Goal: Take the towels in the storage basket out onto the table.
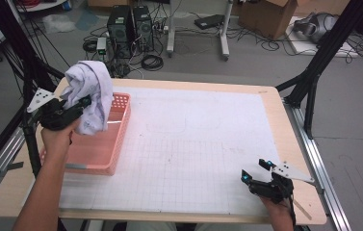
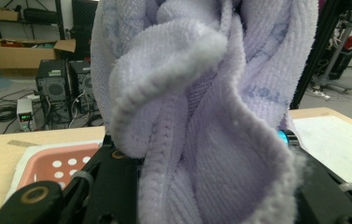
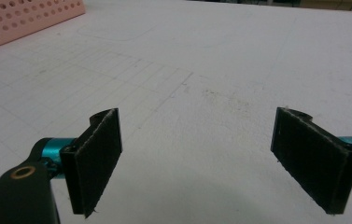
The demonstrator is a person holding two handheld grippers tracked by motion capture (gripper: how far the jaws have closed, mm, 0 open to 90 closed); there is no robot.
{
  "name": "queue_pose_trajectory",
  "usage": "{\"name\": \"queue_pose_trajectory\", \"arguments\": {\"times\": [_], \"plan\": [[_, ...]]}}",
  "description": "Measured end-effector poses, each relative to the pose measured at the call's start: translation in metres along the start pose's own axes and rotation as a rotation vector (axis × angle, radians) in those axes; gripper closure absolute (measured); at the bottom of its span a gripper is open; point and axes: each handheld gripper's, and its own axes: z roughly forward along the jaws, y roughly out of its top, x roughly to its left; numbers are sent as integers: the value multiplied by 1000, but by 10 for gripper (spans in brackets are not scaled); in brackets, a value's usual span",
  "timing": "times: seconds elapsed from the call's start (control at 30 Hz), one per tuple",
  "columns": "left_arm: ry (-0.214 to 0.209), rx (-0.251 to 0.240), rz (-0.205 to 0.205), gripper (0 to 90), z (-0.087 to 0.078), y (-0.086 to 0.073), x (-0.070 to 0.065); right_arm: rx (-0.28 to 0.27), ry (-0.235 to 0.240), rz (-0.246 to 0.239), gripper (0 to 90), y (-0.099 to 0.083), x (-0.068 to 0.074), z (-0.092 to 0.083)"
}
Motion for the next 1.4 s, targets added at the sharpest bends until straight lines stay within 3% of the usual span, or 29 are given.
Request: {"name": "queue_pose_trajectory", "arguments": {"times": [0.1, 0.3, 0.63, 0.93, 1.2, 1.23, 1.4], "plan": [[-19, -17, -15, 615, 2, 0, -1, 6, 4, 3, 150, 0, 1, 0], [-64, -16, -7, 615, 8, -2, -7, 3, 14, 7, 150, 0, -1, 0], [-149, -55, -12, 615, 11, 9, -19, 5, 15, 30, 150, 0, -3, 0], [-233, -115, -8, 614, 4, 33, -42, 3, 18, 34, 150, 0, -3, -1], [-307, -114, 1, 613, 9, 38, -62, 4, 16, 30, 150, 0, -3, 0], [-339, -106, 10, 613, 12, 40, -69, 7, 19, 30, 150, 0, -3, 0], [-410, -116, 19, 613, 19, 44, -89, 5, 21, 34, 150, 0, -4, 0]]}}
